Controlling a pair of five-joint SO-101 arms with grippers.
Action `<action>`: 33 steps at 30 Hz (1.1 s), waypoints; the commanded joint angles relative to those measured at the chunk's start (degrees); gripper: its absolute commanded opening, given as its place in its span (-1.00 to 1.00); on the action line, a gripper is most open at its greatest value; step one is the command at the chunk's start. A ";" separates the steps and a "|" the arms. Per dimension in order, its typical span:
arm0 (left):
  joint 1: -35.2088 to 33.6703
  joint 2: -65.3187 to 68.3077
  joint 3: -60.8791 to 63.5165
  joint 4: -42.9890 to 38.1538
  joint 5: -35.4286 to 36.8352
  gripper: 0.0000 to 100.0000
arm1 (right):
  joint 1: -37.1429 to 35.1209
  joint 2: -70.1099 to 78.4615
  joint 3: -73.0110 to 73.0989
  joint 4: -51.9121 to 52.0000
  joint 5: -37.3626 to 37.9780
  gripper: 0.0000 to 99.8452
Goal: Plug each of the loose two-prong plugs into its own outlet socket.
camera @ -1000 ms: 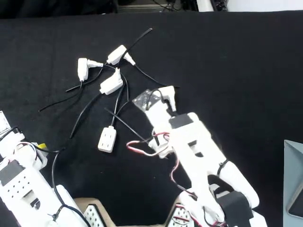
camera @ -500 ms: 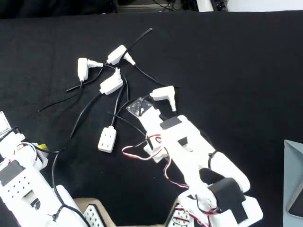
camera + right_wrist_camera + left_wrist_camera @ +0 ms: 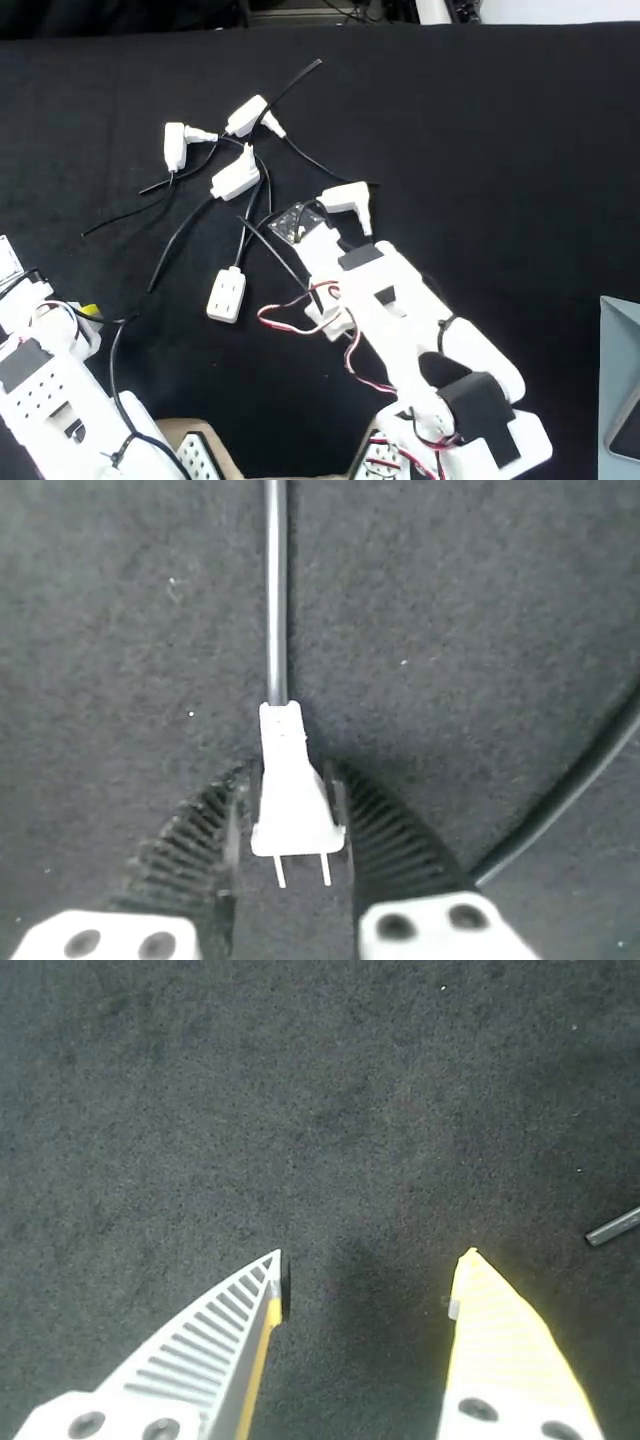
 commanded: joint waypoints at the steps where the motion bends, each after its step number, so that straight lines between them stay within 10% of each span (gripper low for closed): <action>1: 0.66 -0.88 -0.40 -1.05 -0.44 -0.46 | -0.62 -0.48 -3.12 5.10 -2.20 -0.73; 33: 0.66 -0.88 -0.40 -1.05 -0.44 -0.46 | -1.76 -2.77 -0.75 5.63 -4.66 -0.83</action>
